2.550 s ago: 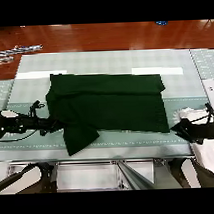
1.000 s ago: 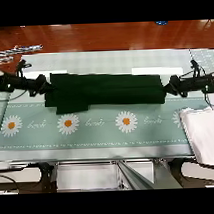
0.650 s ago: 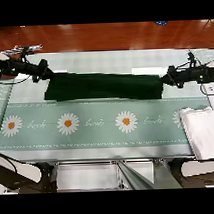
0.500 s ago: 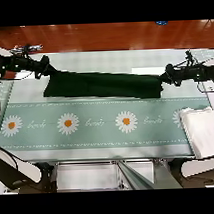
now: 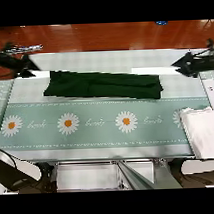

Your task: Fold the shirts.

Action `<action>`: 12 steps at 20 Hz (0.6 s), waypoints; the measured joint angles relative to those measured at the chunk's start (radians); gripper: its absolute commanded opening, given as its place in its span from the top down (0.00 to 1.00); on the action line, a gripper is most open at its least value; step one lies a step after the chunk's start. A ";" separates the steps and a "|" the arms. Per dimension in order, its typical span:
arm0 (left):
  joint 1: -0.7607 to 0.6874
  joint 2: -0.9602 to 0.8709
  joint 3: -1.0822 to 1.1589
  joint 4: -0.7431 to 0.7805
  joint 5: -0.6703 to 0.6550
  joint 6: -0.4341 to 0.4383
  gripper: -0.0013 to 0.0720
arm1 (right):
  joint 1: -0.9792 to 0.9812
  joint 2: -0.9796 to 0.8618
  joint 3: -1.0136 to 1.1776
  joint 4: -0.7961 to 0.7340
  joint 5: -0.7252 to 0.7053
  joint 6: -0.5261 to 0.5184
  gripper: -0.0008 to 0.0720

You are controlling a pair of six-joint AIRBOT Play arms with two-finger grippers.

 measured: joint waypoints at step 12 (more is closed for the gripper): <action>-0.176 0.780 -0.791 0.169 0.470 0.023 0.35 | -0.049 0.182 -0.425 -0.057 -0.239 0.014 0.42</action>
